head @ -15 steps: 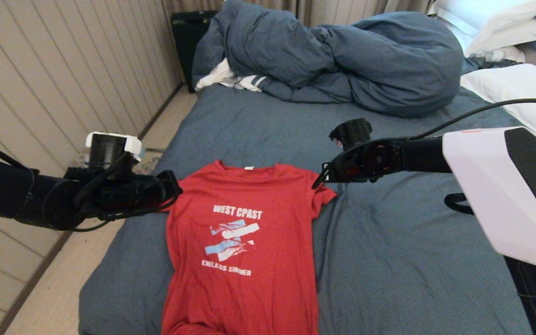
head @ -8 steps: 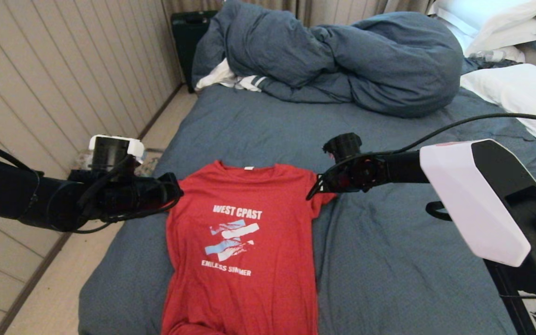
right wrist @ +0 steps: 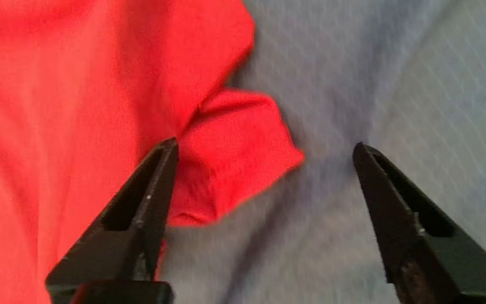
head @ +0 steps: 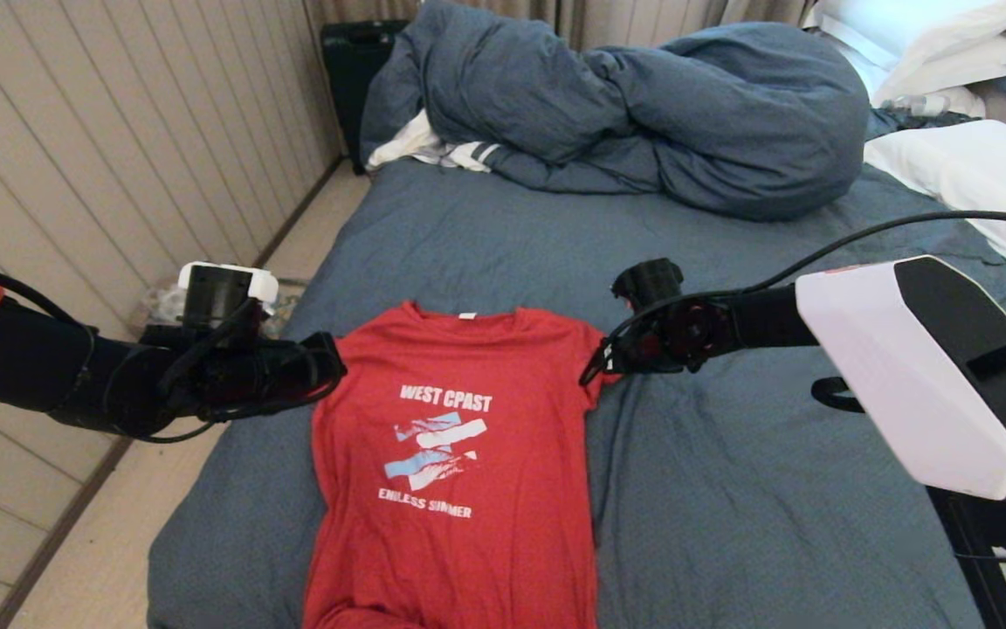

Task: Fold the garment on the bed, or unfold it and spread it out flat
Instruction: Unford the red T-shirt

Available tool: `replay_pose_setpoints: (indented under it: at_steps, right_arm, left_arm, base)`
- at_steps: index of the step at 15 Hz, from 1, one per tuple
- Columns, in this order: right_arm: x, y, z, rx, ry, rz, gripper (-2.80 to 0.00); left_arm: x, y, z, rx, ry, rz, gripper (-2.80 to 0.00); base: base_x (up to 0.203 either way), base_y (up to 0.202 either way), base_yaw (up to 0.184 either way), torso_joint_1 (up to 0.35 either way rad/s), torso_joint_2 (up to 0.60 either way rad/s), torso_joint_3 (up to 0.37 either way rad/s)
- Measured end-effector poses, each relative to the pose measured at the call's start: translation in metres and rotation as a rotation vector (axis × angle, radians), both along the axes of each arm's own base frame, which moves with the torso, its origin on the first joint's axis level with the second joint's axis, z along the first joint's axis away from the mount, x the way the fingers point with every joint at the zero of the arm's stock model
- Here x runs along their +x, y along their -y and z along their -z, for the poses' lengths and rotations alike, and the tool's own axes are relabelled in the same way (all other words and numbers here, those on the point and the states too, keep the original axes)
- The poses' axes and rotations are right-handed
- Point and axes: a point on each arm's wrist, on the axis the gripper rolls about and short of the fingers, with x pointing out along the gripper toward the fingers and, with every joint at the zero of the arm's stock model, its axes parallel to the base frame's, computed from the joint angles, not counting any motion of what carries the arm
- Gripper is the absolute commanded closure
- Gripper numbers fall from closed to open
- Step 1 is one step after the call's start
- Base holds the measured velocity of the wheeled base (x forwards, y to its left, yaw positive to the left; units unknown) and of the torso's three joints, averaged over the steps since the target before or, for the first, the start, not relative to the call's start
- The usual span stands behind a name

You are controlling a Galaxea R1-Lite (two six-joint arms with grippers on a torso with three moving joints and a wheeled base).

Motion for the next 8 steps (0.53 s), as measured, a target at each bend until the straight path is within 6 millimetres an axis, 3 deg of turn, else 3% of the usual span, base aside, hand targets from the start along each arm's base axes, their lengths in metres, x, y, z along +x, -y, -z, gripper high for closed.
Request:
replay_pose_setpoints:
  at_steps: [8]
  right_arm:
    - [-0.0079,0.0035,-0.0021,0.004,0.024,0.008,-2.80]
  left_arm:
    - [0.0009,0.0009,0.0035,0.001,-0.010,0.001,0.00]
  base:
    - [0.000,0.000,0.000,0.000,0.00,0.000]
